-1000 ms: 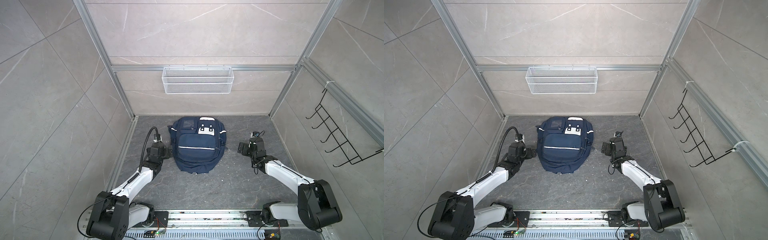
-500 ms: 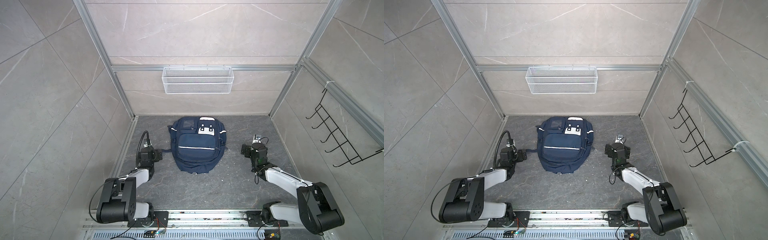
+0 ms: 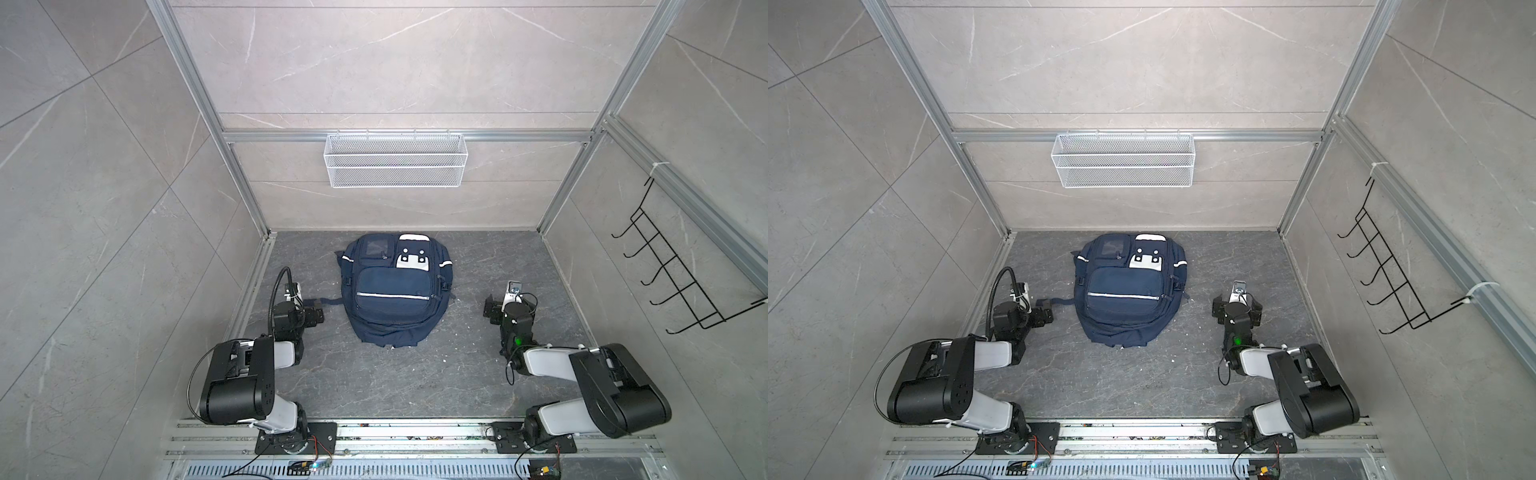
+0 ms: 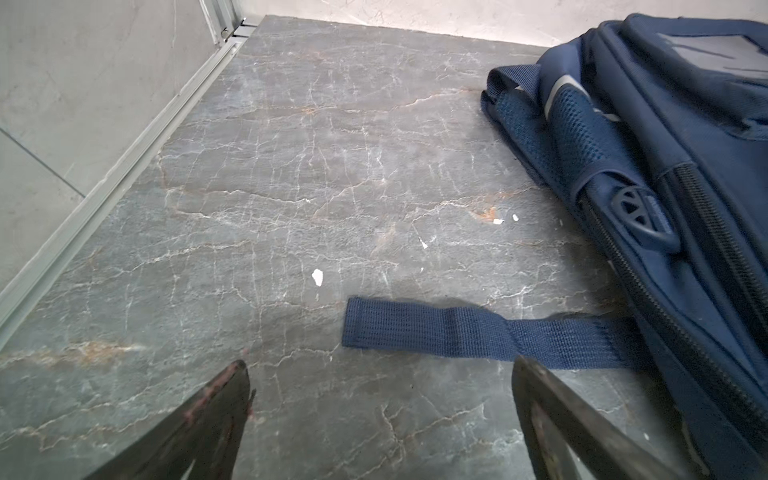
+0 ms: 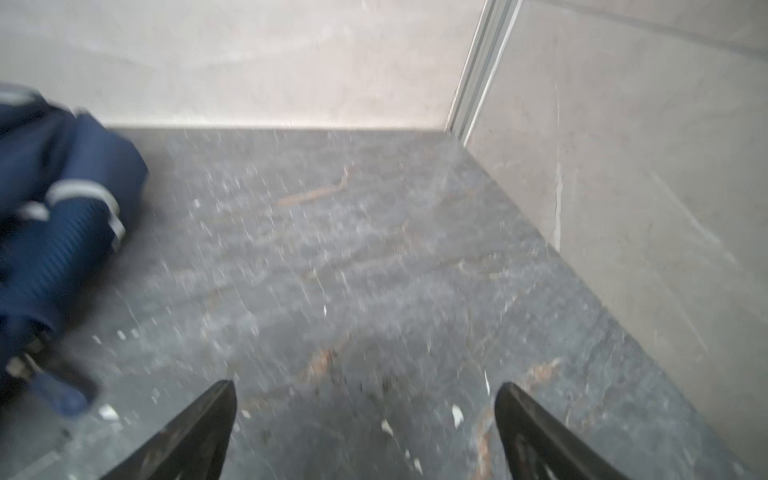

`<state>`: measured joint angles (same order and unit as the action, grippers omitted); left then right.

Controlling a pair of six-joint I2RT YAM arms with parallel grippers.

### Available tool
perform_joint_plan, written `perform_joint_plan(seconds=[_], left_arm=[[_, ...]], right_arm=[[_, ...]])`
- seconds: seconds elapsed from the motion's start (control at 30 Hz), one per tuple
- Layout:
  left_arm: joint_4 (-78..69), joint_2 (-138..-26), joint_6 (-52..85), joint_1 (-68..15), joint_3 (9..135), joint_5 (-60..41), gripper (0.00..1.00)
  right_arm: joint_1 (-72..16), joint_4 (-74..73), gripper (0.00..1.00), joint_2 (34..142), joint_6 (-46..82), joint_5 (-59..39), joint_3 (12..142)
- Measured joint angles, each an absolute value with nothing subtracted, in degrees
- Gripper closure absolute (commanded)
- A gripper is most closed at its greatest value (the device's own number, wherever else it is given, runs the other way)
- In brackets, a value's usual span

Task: Pack the student bag

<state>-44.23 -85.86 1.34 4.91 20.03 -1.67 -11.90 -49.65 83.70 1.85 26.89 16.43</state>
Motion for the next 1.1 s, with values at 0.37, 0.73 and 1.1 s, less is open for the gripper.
perform_joint_plan(seconds=[0.37, 0.73, 1.1], left_arm=[[-44.2, -85.9, 1.3, 4.9, 20.0, -2.1, 0.0], [-44.2, -85.9, 1.3, 4.9, 20.0, -2.1, 0.0], [-44.2, -85.9, 1.3, 4.9, 20.0, -2.1, 0.0]], right_arm=[[-5.1, -52.4, 0.01, 86.8, 2.3, 14.1, 19.0], [-5.1, -53.9, 0.01, 86.9, 2.3, 12.4, 19.0], [-5.1, -53.9, 0.0, 86.9, 2.3, 12.1, 19.0]])
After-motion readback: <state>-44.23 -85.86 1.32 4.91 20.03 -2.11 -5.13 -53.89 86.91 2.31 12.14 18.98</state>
